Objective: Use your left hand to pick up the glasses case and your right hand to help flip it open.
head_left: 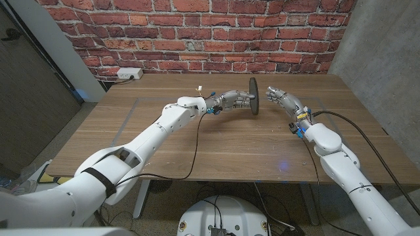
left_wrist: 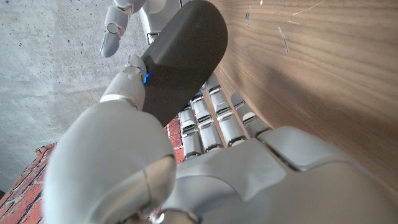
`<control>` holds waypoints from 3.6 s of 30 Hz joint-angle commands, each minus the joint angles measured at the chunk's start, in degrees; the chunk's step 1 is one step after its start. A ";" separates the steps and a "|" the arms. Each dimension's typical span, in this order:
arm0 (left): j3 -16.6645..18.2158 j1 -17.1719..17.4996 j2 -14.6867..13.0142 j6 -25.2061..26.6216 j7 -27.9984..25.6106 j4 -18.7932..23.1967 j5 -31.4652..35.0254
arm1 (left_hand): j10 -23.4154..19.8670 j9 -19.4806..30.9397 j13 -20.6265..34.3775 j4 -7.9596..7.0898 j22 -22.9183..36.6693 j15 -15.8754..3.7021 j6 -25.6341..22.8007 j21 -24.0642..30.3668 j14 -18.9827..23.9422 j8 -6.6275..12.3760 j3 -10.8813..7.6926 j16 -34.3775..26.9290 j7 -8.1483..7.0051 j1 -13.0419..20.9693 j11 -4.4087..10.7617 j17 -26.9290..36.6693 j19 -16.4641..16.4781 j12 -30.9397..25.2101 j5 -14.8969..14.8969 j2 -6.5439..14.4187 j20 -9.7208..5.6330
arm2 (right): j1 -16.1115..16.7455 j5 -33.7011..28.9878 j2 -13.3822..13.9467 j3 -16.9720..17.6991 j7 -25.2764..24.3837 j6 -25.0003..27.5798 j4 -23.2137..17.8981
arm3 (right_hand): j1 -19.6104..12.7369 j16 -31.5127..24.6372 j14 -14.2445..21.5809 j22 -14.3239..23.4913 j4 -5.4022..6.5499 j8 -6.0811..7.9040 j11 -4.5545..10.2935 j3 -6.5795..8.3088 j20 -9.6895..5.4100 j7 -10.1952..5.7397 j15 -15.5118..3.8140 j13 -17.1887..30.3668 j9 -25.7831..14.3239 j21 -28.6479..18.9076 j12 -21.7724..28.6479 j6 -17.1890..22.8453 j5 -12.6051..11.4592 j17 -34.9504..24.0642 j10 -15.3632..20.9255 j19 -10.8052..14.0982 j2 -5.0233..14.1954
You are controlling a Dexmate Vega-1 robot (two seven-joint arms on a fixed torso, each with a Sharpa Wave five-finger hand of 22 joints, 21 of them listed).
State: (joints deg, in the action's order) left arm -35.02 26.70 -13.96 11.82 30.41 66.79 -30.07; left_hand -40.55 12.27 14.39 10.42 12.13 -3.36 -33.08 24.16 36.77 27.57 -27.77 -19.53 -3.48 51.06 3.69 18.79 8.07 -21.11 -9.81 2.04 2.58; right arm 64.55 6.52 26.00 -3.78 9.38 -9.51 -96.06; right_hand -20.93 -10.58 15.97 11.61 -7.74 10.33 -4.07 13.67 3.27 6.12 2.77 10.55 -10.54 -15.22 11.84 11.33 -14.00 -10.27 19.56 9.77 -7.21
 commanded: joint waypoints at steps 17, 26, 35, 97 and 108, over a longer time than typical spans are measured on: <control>-2.03 -2.37 1.63 -1.11 1.18 -3.98 0.85 | -16.97 0.92 6.33 -2.65 0.28 -9.46 -27.95 0.59 0.74 0.19 -2.66 -0.03 6.44 7.89 0.99 0.52 0.04 -7.61 -0.31 7.84 0.04 | 0.33 -6.40 7.39 -3.60 -2.13 12.55 -9.31 | -0.76 -0.34 0.24 0.36 0.19 0.13 -0.21 -0.69 1.15 0.83 -0.35 0.24 -0.10 0.37 0.22 -0.80 -0.74 -0.39 0.18 -0.21 -0.66; -3.20 -3.14 1.72 -0.92 1.88 -4.04 1.99 | -16.96 1.15 6.48 -2.71 0.30 -9.43 -27.97 0.73 1.13 0.08 -2.58 -0.12 6.57 7.98 0.92 0.74 0.01 -7.81 -0.33 7.88 0.10 | 0.24 -7.14 7.95 -4.38 -3.25 13.04 -9.87 | -1.67 -1.79 4.82 0.44 0.16 0.92 -0.10 -1.34 1.00 0.87 -1.30 0.23 -0.07 -0.50 1.27 0.66 -1.62 -0.43 3.02 2.49 -0.50; -3.82 -3.17 1.23 -0.36 1.96 -2.69 2.94 | -17.03 1.20 6.61 -2.73 0.32 -9.34 -28.08 0.88 1.31 -0.11 -2.55 -0.05 6.35 8.05 0.92 0.84 0.01 -8.00 -0.35 7.80 0.11 | 0.38 -7.95 8.03 -4.76 -4.68 12.29 -10.13 | -3.01 -2.83 9.75 0.57 0.27 1.71 1.30 -1.78 0.49 -0.11 -3.58 0.22 -0.03 -1.19 2.61 3.68 -2.52 -0.58 7.45 4.71 0.26; -0.45 -3.02 4.19 -8.23 8.66 -9.50 -2.53 | -16.69 1.46 6.57 -2.66 0.33 -9.56 -28.73 1.69 1.18 -1.20 -2.37 0.75 6.07 8.78 1.03 1.73 -0.37 -8.30 -0.43 7.75 -0.10 | -5.04 13.80 -2.35 -0.71 13.40 -7.85 8.03 | -11.56 -3.68 26.42 2.05 1.88 5.59 9.01 -0.95 -5.36 -9.08 -12.61 0.10 0.01 -4.35 8.74 34.55 -6.73 -1.09 34.63 11.01 11.51; -0.14 -3.30 5.07 -9.46 10.39 -11.36 -3.53 | -16.42 1.45 6.46 -2.73 0.33 -9.58 -28.68 1.87 1.10 -1.53 -2.32 0.96 5.92 8.84 1.01 1.93 -0.48 -8.19 -0.44 7.74 -0.07 | -7.73 22.33 -5.86 0.45 23.20 -9.42 14.12 | -11.87 -3.61 26.91 2.17 1.89 5.28 9.00 -1.04 -5.22 -8.95 -12.56 0.09 0.02 -4.54 8.62 34.95 -6.74 -1.13 35.08 11.12 11.81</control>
State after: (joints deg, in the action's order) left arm -35.42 23.69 -9.83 3.56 39.29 57.40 -32.78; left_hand -48.43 13.30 14.36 10.17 12.39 -3.18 -41.76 25.67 37.98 25.93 -27.50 -18.63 5.23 51.55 -3.35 20.51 7.85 -29.04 -9.88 1.50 2.36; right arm 59.07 20.95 23.27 -4.36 23.43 -16.71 -87.23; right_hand -32.12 -13.96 42.24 13.46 -5.93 15.63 -0.09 12.63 -1.96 0.71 -4.03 10.49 -10.24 -19.54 19.93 41.88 -20.17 -11.30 48.96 20.33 3.69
